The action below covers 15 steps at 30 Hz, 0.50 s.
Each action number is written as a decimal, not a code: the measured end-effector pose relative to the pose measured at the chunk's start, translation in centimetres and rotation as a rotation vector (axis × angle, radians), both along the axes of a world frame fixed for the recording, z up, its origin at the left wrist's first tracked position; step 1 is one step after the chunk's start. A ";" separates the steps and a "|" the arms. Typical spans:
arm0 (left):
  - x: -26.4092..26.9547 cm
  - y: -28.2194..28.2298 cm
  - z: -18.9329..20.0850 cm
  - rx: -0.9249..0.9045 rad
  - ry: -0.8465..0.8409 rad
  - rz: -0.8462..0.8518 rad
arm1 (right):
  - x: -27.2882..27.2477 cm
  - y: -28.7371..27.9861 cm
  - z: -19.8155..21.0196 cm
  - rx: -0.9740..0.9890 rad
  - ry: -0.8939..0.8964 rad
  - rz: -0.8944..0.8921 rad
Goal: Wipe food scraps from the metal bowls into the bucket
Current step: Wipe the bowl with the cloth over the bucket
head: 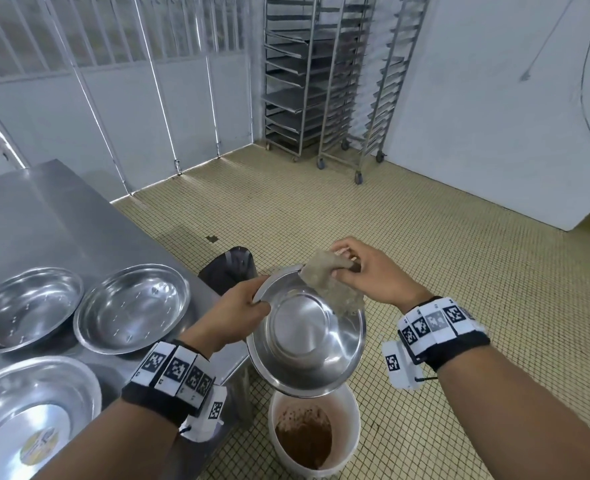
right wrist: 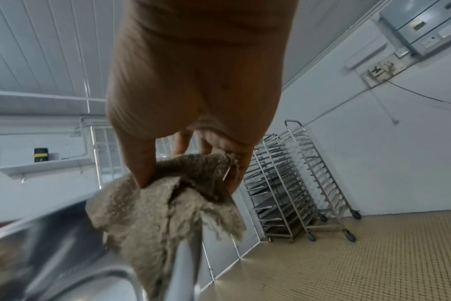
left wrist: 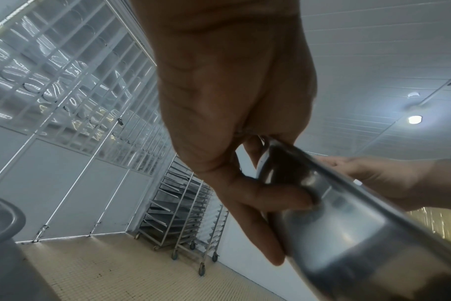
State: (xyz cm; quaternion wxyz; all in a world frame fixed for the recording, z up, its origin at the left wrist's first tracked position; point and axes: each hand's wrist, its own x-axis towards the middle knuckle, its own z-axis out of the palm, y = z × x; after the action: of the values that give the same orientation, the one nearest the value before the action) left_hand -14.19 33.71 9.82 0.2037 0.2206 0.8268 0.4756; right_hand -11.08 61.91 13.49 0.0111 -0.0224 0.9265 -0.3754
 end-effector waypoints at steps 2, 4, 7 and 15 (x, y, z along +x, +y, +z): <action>-0.2 0.3 0.0 0.000 0.000 0.008 | 0.0 0.1 -0.5 0.040 0.029 -0.028; -0.3 0.8 0.1 0.003 -0.001 0.021 | -0.1 0.2 -1.0 0.101 0.093 -0.022; -0.4 2.0 0.5 0.021 0.007 0.035 | -0.1 0.5 -1.5 0.101 0.084 -0.011; 0.0 6.2 1.1 0.042 0.108 0.139 | 0.4 2.9 -3.8 -0.050 0.132 -0.142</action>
State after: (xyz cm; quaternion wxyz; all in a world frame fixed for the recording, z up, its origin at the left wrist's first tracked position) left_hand -14.21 39.95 10.97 0.1205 0.1923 0.8399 0.4930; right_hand -10.70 64.82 9.67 -0.0773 0.0184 0.9147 -0.3962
